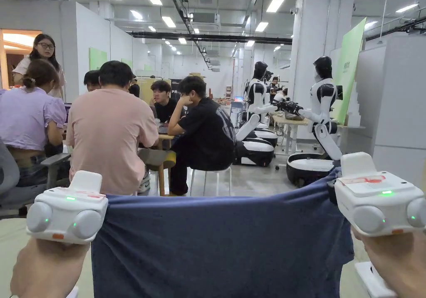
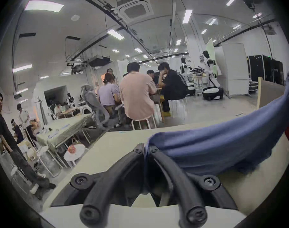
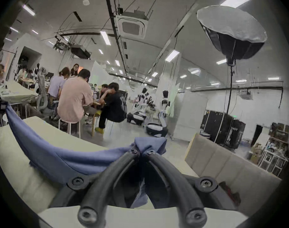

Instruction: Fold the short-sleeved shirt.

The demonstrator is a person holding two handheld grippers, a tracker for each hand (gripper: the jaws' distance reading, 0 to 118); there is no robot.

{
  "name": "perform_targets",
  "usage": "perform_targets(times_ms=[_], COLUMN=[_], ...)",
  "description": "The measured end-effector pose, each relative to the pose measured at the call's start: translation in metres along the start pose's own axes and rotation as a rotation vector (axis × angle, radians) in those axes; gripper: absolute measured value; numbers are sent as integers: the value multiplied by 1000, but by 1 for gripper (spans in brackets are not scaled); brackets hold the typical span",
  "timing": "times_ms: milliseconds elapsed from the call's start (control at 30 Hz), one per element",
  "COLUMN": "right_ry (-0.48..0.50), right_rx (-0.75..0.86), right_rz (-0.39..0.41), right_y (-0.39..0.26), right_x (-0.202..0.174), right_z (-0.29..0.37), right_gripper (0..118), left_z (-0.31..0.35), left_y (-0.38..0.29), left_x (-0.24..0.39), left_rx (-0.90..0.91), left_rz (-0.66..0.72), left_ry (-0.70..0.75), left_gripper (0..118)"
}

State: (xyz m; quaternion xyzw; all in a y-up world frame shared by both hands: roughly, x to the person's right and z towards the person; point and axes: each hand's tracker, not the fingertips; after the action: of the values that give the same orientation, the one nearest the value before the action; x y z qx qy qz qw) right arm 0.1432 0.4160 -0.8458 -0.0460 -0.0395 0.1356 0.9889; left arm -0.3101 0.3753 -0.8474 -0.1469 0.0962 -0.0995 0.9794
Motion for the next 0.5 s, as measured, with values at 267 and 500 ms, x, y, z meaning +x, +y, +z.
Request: perform_targets(times_ms=[267,500], right_ry=[109,237], right_rx=[-136,-453], right_rz=[51,17], right_y=[-111,-253], right_x=[-10,-48], right_z=[115,182], right_gripper=[3,3], left_z=[101,128], left_y=[-114,-241], left_x=[0,-8], left_rx=[-54,-321], left_rz=[-118,-10], left_ry=[-71,-132], left_gripper=[1,1])
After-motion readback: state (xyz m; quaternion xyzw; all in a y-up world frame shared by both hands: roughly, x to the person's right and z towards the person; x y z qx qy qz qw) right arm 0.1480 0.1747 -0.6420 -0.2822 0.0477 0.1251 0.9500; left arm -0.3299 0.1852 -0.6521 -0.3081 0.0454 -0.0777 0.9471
